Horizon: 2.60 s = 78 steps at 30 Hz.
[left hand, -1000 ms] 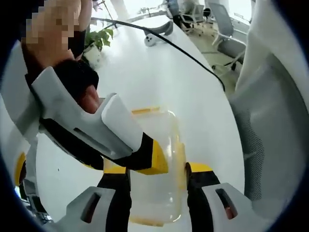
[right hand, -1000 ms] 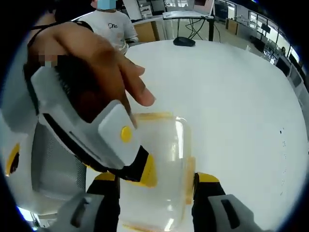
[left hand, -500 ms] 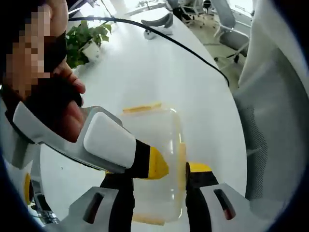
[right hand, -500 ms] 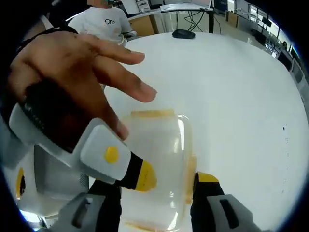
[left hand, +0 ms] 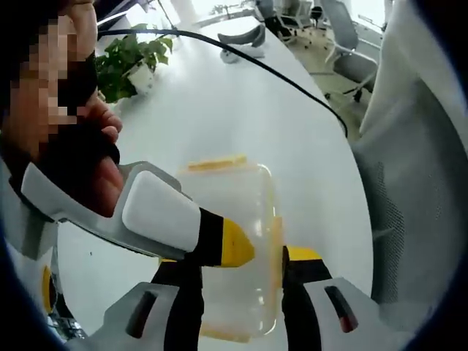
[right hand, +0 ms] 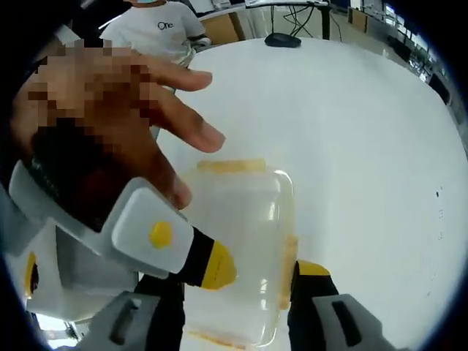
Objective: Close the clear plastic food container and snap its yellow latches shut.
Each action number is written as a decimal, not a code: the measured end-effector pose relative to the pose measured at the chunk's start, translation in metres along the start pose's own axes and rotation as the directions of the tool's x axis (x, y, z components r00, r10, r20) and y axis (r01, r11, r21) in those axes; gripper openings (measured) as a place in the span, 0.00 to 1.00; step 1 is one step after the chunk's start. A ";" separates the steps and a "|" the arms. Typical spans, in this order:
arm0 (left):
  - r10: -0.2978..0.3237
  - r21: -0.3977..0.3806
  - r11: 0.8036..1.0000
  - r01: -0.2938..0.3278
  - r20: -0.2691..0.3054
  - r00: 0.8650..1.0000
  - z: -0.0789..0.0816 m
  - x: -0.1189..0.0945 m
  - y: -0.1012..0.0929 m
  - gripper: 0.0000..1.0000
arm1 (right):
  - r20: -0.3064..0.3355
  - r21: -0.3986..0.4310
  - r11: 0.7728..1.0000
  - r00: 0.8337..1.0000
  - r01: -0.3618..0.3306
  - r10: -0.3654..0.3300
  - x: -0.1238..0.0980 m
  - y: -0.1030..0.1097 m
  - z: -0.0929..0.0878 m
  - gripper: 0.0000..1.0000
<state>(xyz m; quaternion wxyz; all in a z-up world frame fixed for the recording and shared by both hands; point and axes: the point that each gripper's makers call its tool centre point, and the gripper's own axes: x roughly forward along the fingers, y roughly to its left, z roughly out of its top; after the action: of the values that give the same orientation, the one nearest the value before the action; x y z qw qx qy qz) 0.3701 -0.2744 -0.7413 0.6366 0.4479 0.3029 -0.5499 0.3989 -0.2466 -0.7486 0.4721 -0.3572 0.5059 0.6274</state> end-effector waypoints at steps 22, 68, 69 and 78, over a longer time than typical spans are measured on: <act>0.010 0.042 0.999 -0.011 0.022 1.000 0.002 -0.004 0.002 0.41 | 0.130 -0.050 0.989 0.983 0.138 -0.130 -0.012 -0.005 -0.001 0.57; 0.114 -0.324 0.945 -0.030 0.243 0.963 -0.016 -0.048 0.035 0.72 | 0.515 0.140 0.933 0.781 0.330 -0.354 -0.062 0.016 -0.007 0.80; 0.117 -0.328 0.944 -0.033 0.240 0.964 -0.019 -0.048 0.035 0.72 | 0.517 0.144 0.928 0.773 0.345 -0.367 -0.063 0.015 -0.007 0.81; 0.162 -0.390 0.920 -0.028 0.315 0.935 -0.027 -0.054 0.040 0.80 | 0.543 0.213 0.896 0.715 0.391 -0.441 -0.059 0.015 -0.024 0.85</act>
<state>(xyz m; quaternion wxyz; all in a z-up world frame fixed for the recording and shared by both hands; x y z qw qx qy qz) 0.3999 -0.2270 -0.6954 0.7800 0.2286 0.2662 -0.5182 0.4011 -0.2843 -0.6950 0.7459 -0.2345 0.2704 0.5617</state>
